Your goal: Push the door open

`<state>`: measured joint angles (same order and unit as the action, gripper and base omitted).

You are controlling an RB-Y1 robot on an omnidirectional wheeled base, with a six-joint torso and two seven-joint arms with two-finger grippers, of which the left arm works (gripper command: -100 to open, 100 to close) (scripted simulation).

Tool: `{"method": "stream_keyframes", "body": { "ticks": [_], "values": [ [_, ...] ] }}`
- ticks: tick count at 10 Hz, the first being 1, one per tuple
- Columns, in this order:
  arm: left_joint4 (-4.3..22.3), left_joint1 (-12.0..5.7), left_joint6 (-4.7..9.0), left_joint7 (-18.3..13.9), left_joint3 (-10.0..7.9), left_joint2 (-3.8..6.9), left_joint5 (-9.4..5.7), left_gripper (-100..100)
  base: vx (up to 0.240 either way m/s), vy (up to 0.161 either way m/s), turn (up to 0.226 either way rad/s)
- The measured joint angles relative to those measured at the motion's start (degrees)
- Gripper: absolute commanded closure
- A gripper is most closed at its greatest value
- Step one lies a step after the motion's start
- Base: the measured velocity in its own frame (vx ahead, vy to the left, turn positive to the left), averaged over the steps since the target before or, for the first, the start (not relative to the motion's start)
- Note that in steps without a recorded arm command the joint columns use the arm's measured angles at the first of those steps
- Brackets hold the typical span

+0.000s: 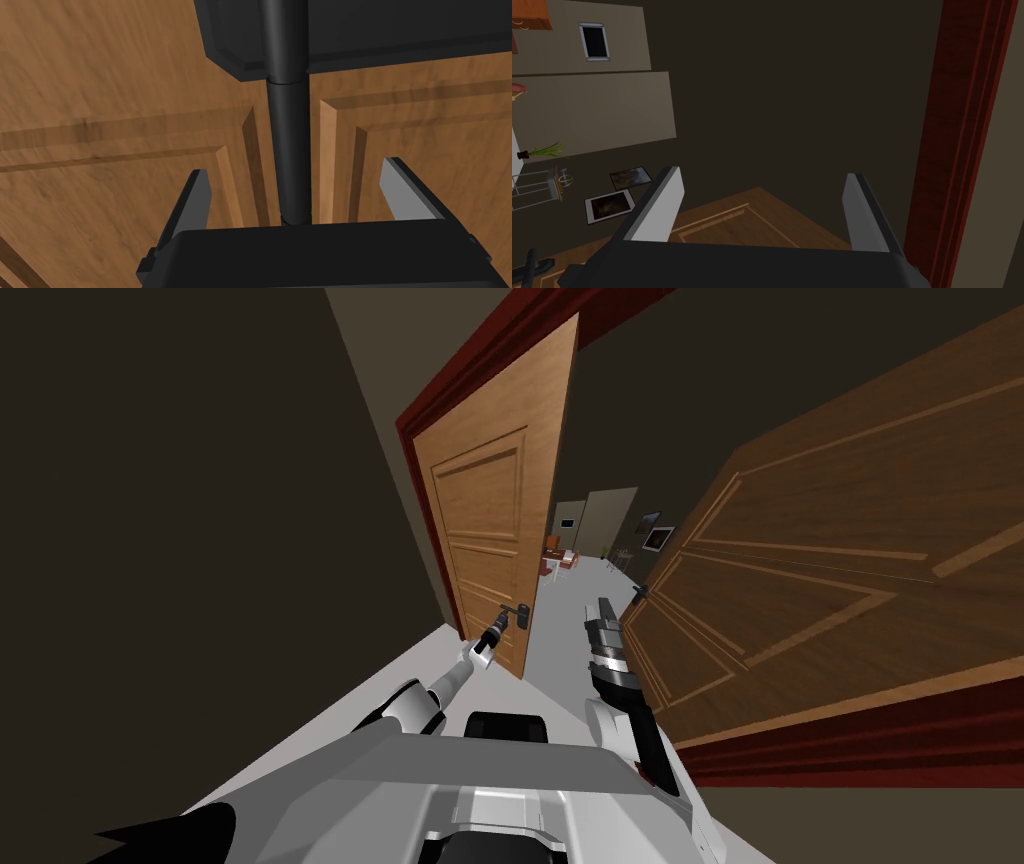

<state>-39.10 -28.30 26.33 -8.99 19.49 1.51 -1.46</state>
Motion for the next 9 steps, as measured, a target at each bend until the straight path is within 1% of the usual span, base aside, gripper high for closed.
{"method": "stream_keyframes", "body": {
  "ticks": [1, 2, 3, 8, 9],
  "values": [
    [0.23, -0.11, 0.07, 0.09, -0.16, -0.44, -0.04, -100, 0.166, -0.09, -0.022],
    [-0.61, 0.29, -0.32, 0.14, -0.2, -0.99, -0.04, -100, 0.069, -0.041, 0.001],
    [-0.75, 0.32, -0.45, 0.15, -0.19, -1.06, -0.04, 100, -0.006, 0.005, 0.003],
    [-0.76, -0.02, -0.32, 0.12, -0.27, -1.03, -0.07, 100, -0.005, 0.005, -0.006],
    [-0.76, -0.02, -0.31, 0.11, -0.27, -1.03, -0.07, 100, 0.081, -0.101, -0.017]
  ]
}}
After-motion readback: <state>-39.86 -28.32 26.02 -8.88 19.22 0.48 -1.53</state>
